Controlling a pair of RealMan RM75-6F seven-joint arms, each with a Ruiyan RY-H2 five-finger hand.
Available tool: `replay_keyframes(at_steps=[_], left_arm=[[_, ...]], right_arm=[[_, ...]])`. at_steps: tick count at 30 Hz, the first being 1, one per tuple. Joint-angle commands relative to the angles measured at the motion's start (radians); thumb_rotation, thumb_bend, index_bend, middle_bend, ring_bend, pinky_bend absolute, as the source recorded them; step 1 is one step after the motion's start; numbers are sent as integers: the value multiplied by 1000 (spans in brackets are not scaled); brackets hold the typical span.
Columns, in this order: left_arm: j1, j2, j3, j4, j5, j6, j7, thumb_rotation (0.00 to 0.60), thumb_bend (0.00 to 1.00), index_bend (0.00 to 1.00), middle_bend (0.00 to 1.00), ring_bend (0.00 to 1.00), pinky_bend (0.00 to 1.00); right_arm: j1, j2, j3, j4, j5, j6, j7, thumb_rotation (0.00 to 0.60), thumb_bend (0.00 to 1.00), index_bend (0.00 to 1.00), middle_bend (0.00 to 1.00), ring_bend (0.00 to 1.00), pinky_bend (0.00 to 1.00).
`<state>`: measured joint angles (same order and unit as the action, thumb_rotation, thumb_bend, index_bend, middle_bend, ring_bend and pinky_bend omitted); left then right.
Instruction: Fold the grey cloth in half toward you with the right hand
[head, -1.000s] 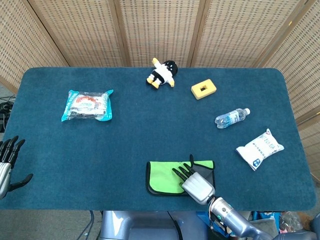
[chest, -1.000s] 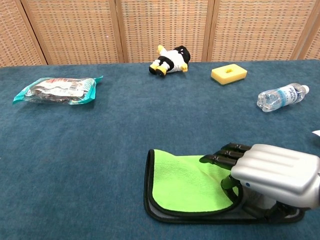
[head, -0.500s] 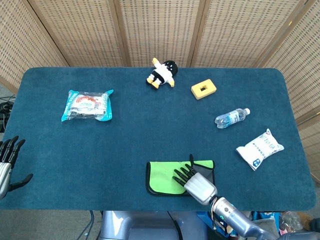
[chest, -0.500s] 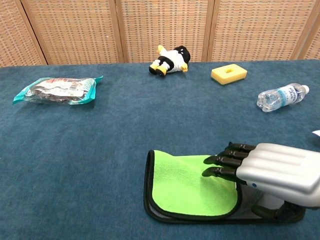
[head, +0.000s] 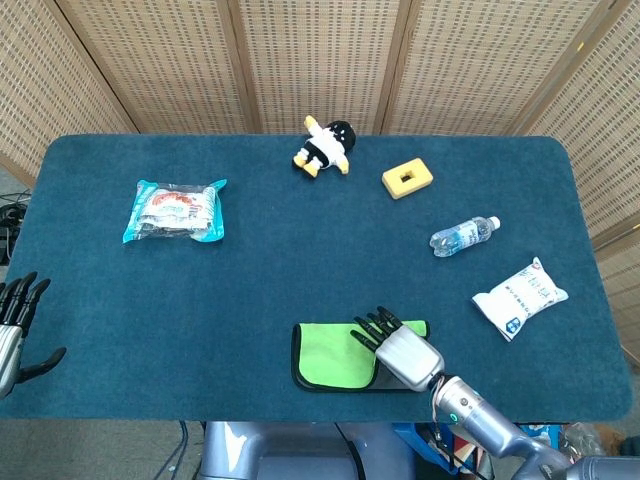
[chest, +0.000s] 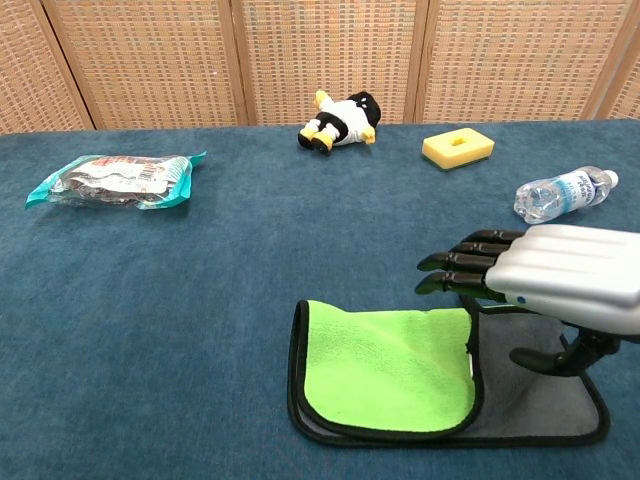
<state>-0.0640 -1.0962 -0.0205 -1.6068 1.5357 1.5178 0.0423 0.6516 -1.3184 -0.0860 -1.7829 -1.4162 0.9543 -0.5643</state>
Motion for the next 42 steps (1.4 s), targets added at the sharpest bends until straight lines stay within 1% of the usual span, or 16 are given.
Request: replay_keyframes(at_steps=[1,5,10,15,19,22,31,36,42], left_arm=[[0,0,0,0,-1,-1,2,600,225,0,0,0,0],[-1,-1,-2,0,-5,-3,3,600,226,0,0,0,0],[-4,-2,-4,2,-11,-10,6,600,226,0,0,0,0],[-5,-2,-4,2,-14,-14,8,600,225,0,0,0,0],[-5,-2,-5,1,-15,-13,8,600,226,0,0,0,0],[-6,-2,-6,2,-18,-16,8,600,226,0,0,0,0],[-7,-2,-8,2,-24,-19,8,600,226,0,0,0,0],[-8,-3,-7,2,-24,-21,10,600,225,0,0,0,0],[-9,-4,-8,3,-26,-22,10,600,226,0,0,0,0]], right_arm=[[35,30,40,11,64,-55,16,600,489,131,0,0,0],[61,44,72,16,167,-112,25,600,489,235,0,0,0],[97,58,112,6,344,-192,73,600,489,247,0,0,0],[130,45,119,36,455,-217,62,600,489,278,0,0,0],[170,41,123,42,593,-257,68,600,489,295,0,0,0],[212,50,112,32,694,-283,59,600,489,302,0,0,0],[291,42,76,24,832,-275,41,600,489,362,0,0,0],[321,34,48,24,872,-272,28,600,489,407,0,0,0],[333,26,28,29,879,-263,43,600,488,505,0,0,0]])
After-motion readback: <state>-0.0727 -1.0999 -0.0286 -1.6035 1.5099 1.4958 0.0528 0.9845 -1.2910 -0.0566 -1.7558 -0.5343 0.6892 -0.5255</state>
